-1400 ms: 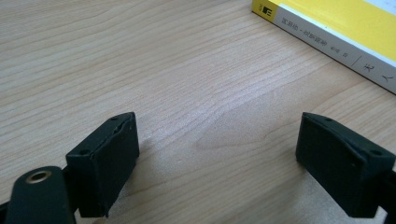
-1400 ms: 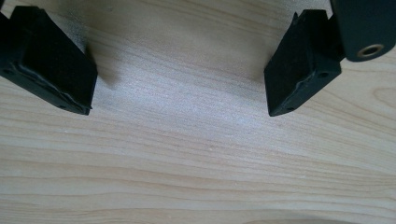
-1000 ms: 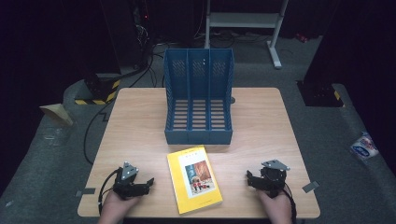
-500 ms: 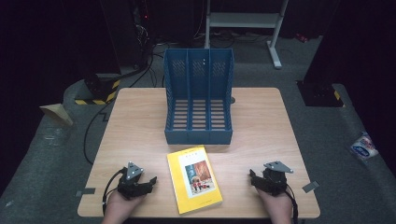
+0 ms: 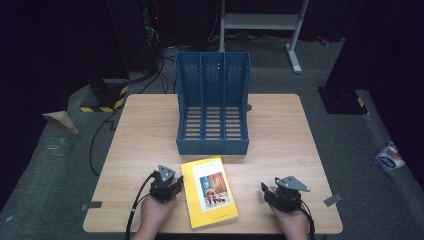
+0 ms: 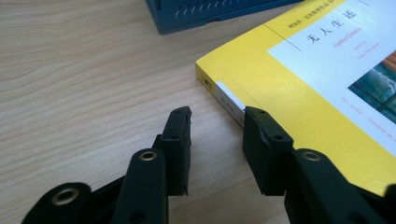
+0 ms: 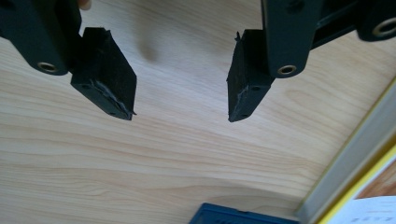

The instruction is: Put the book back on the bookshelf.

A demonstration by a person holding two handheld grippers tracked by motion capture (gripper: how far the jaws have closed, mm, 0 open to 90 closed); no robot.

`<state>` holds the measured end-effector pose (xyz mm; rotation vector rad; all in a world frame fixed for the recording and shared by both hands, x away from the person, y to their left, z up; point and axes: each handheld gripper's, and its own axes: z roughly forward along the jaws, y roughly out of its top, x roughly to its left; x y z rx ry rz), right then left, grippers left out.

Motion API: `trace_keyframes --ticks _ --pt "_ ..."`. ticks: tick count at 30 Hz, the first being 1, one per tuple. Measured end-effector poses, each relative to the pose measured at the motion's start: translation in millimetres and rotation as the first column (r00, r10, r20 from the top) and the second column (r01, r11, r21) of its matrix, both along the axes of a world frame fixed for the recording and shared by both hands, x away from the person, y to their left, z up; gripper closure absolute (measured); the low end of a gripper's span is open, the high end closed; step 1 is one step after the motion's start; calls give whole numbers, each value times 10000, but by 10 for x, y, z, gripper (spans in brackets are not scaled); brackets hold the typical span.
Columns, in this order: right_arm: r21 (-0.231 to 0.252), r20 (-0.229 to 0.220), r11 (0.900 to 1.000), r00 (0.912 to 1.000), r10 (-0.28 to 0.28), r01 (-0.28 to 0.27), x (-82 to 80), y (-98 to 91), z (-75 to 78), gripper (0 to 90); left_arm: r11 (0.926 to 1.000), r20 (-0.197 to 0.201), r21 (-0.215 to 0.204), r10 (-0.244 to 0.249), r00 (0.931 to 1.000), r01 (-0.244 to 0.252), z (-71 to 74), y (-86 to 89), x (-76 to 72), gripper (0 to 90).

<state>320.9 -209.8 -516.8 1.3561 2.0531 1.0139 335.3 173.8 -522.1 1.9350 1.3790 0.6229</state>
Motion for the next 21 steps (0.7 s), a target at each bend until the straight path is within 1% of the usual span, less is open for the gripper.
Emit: trace_keyframes --ticks 1,2,3,4,5,6,7,9,10,11,12,13,14,15,16,17,18,19,20,21 --pt "19 -13 10000 10000 73 -73 -1 30 -5 413 10000 19 -6 -21 10000 21 -1 -10 5 638" --pt "-11 32 9997 9997 231 -231 -8 99 -8 408 9997 56 -192 -180 9998 181 -25 -17 -13 642" --pt "-11 32 9997 9997 231 -231 -8 99 -8 408 9997 56 -192 -180 9998 181 -25 -17 -13 644" --pt "6 15 9997 9997 263 -263 -20 137 -3 405 9993 169 -224 -300 9994 304 -42 -15 -32 644" --pt "-55 108 9993 9993 358 -358 -31 171 4 406 9988 160 -240 -433 9989 437 -44 -19 -45 630" --pt "-93 181 9990 9989 436 -434 -46 205 15 407 9974 97 -87 -720 9974 721 -33 -7 -47 627" --pt "-110 245 9985 9982 544 -541 -65 245 34 403 9960 74 -29 -891 9960 891 -30 10 -50 613" --pt "-483 540 9970 9965 632 -606 -104 315 63 369 9941 49 -162 -1070 9943 1070 -32 29 -70 587" --pt "-561 614 9956 9950 790 -756 -135 380 99 347 9936 47 -193 -1111 9938 1112 -31 29 -80 597" --pt "-561 614 9956 9950 790 -756 -135 380 99 347 9935 44 -178 -1120 9937 1120 -29 18 -91 597" --pt "-326 731 9953 9929 935 -913 -169 436 144 346 9929 20 -158 -1179 9930 1179 -25 -5 -98 638" --pt "-326 731 9953 9929 935 -913 -169 436 144 346 9929 20 -158 -1179 9930 1179 -25 -5 -98 635" --pt "-112 741 9941 9914 1080 -1075 -195 487 179 346 9911 16 -203 -1312 9914 1312 -24 -12 -100 632" --pt "-112 741 9941 9914 1080 -1075 -195 487 179 346 9888 12 -250 -1473 9891 1473 -25 -21 -111 632" --pt "79 728 9896 9871 1429 -1439 -221 531 210 346 9834 108 -187 -1804 9835 1806 -32 -53 -148 635" --pt "88 782 9870 9841 1593 -1604 -241 560 219 346 9834 108 -187 -1804 9835 1806 -32 -53 -148 635" --pt "88 782 9870 9841 1593 -1604 -241 560 219 346 9807 107 -218 -1943 9809 1945 -33 -75 -167 635" --pt "66 805 9842 9811 1759 -1770 -260 585 221 345 9773 102 -266 -2101 9776 2103 -33 -94 -180 636" --pt "41 768 9813 9784 1917 -1926 -273 606 218 342 9743 84 -405 -2215 9751 2216 -35 -122 -196 636" --pt "14 724 9790 9765 2030 -2037 -284 626 210 340 9698 87 -380 -2406 9706 2408 -31 -139 -202 635"
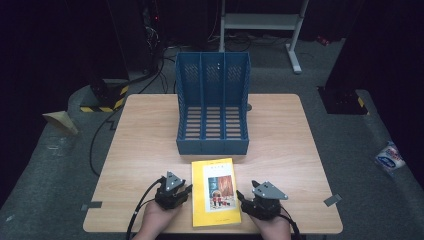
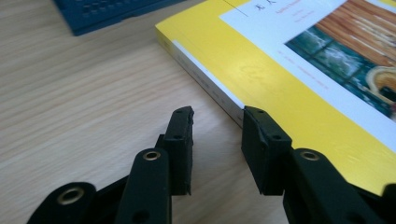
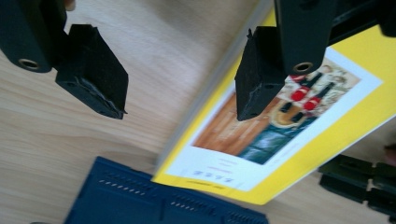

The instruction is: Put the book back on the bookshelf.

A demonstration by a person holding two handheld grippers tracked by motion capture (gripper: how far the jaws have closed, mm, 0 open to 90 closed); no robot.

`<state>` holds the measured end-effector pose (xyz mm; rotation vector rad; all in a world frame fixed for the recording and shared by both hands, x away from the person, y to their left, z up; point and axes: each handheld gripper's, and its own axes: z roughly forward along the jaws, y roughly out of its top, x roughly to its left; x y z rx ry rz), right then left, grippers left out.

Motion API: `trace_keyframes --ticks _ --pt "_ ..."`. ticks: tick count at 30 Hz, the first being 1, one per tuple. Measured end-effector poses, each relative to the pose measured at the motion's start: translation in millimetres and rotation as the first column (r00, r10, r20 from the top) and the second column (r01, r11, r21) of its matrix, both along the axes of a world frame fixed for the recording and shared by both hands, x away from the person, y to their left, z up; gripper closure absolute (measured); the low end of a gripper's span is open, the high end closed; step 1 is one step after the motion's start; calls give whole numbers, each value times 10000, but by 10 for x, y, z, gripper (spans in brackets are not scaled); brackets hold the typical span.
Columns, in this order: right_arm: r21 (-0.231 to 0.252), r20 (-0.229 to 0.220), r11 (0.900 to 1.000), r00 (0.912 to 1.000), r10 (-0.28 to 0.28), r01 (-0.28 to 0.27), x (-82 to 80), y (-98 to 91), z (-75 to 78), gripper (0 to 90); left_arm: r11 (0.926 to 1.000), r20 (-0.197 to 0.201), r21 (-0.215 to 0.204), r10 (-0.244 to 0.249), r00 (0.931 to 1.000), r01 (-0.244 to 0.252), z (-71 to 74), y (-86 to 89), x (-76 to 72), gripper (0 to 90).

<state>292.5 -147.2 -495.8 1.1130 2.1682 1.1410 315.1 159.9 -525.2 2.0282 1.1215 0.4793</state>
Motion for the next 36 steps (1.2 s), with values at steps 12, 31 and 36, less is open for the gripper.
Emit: trace_keyframes --ticks 12,31,36 --pt "-401 -764 9991 9970 87 -118 28 3 -161 277 9977 113 -243 -636 9979 638 52 -179 -62 500" --pt "687 -2579 9976 9659 235 -59 125 -16 -223 235 9765 -1151 -1778 -1436 9829 1219 5 -458 -157 209" --pt "856 -2722 9962 9614 402 -174 146 16 -245 215 9845 -930 -1284 -1318 9869 1194 2 -526 -149 164"
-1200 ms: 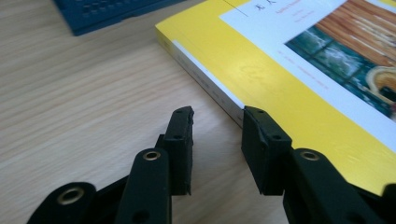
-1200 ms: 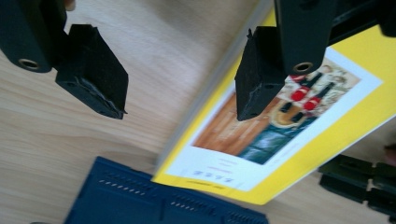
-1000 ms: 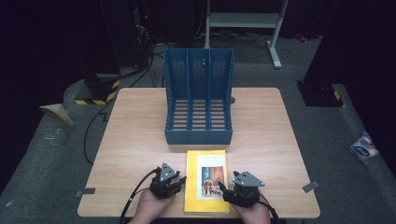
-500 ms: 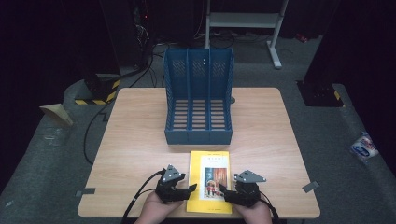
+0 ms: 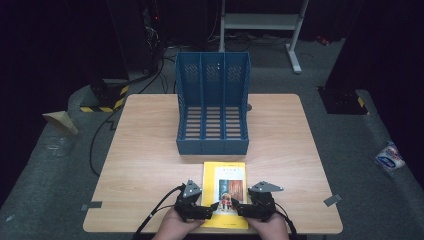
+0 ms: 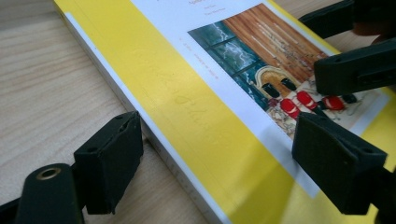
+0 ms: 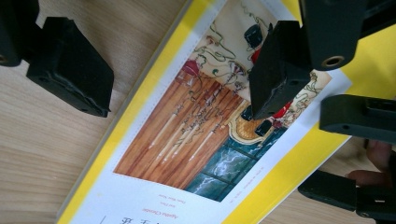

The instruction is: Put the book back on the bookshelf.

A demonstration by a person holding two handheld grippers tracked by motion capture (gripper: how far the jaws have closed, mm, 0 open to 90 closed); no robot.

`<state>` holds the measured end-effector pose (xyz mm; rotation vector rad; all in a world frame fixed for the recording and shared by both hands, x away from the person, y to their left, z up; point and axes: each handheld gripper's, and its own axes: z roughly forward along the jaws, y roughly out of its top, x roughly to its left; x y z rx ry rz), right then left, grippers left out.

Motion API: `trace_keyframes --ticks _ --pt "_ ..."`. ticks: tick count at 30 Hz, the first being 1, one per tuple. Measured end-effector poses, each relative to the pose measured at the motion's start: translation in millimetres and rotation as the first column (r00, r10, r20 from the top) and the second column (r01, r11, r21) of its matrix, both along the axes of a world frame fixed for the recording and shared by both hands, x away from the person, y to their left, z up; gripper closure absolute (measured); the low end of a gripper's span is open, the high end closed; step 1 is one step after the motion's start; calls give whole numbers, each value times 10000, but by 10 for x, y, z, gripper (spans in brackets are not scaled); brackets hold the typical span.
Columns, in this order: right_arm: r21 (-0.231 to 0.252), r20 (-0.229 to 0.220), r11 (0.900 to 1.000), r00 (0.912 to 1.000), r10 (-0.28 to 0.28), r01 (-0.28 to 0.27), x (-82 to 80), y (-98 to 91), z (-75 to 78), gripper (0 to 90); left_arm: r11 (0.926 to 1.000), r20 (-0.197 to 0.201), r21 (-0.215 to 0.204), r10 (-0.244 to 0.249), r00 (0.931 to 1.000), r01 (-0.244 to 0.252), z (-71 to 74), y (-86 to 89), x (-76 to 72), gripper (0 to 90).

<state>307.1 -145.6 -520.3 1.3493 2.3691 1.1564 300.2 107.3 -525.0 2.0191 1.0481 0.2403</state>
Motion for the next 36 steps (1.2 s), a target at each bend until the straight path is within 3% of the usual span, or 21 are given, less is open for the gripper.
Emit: trace_keyframes --ticks 10,13,15,18,20,23,31,36 --pt "-116 113 9995 9995 -301 303 51 22 0 209 9999 -60 -106 35 10000 -36 9 -62 108 232" --pt "-179 -51 9984 9986 -529 528 105 -20 16 222 9998 -64 -128 -144 9999 143 12 -80 143 256" --pt "-197 -120 9990 9991 -403 401 165 -53 24 224 9992 35 -394 -82 10000 83 -9 -56 128 279" --pt "-233 -283 9993 9991 -301 294 206 -62 33 215 9989 78 -473 -63 10000 66 -13 -28 110 324" --pt "-312 -170 9991 9994 -306 301 270 -60 26 188 9991 99 -382 -168 9998 172 -7 -24 108 333" --pt "-305 -144 9984 9987 -490 486 331 -13 22 184 9982 -45 -594 -110 9999 108 -15 -17 111 335" --pt "-223 21 9928 9931 -1175 1175 279 58 6 184 9988 140 -467 -134 9998 140 -15 -19 108 340" --pt "-55 -7 9925 9925 -1220 1220 285 0 14 267 9989 168 -458 -93 9998 101 -14 -27 102 342"
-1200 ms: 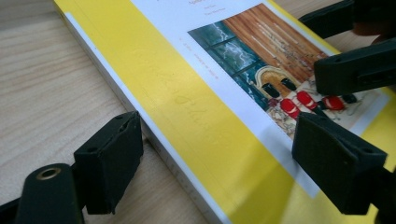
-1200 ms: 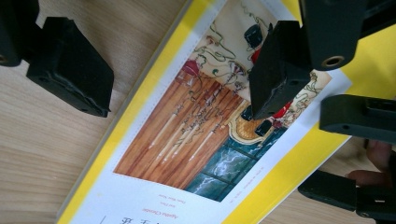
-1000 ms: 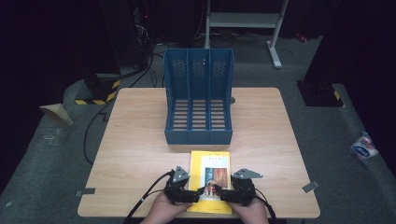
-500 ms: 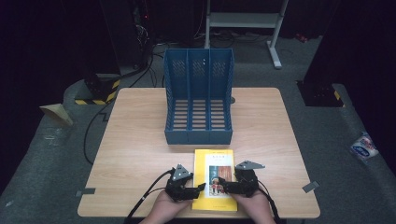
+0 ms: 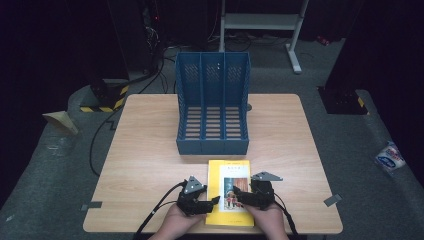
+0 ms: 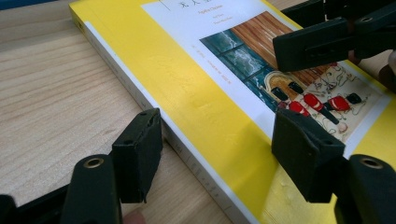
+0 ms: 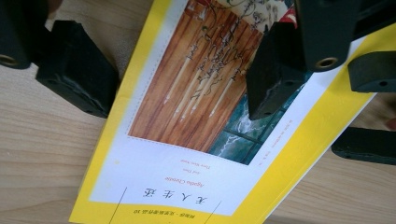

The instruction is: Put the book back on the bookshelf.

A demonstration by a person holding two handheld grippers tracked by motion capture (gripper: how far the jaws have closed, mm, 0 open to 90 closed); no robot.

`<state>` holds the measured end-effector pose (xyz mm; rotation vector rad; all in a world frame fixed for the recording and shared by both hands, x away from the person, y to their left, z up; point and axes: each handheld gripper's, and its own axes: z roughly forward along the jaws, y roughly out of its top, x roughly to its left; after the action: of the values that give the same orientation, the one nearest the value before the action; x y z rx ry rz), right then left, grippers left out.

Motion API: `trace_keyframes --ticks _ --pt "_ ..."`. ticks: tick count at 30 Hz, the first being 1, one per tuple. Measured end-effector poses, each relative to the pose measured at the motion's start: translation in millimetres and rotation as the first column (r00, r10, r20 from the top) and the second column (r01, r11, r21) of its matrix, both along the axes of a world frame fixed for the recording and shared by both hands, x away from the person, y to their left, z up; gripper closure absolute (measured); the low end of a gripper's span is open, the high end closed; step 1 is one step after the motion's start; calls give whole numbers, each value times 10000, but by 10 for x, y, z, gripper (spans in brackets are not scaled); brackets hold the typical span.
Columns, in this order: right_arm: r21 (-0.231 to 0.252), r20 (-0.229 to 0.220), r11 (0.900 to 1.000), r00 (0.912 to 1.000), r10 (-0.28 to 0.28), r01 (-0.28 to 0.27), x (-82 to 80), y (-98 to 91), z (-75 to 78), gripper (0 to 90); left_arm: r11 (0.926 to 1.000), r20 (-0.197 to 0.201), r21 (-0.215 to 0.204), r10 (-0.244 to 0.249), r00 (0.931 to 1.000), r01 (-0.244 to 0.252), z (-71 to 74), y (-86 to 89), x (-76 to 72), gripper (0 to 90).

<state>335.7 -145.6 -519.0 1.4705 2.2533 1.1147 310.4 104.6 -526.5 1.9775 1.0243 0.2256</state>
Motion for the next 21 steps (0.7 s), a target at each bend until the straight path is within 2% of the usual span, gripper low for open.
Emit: trace_keyframes --ticks 2,9,11,12,13,16,17,21 --pt "16 37 10000 10000 -53 53 -23 -12 12 301 10000 8 -3 7 10000 -7 -1 0 -1 342" --pt "328 804 9993 9966 159 -186 -118 -57 99 391 10000 1 -17 -17 10000 17 -1 7 5 343" --pt "518 652 9974 9967 475 -509 -136 -62 108 459 10000 -41 -71 16 10000 -16 -1 5 4 345" --pt "753 539 9937 9954 795 -834 -148 -48 96 444 10000 -53 -83 12 10000 -12 -1 6 5 346" --pt "323 589 9954 9944 879 -899 -191 19 84 430 10000 -61 -87 15 10000 -16 -1 8 6 351" --pt "276 690 9954 9936 897 -918 -184 32 82 429 10000 -58 -96 22 10000 -23 -2 12 7 353" --pt "463 616 9953 9947 817 -846 -165 15 92 444 9999 -60 -111 23 10000 -24 -3 11 5 353" --pt "638 682 9950 9950 728 -772 -107 -17 100 464 10000 -37 -81 24 10000 -24 -3 16 7 355"
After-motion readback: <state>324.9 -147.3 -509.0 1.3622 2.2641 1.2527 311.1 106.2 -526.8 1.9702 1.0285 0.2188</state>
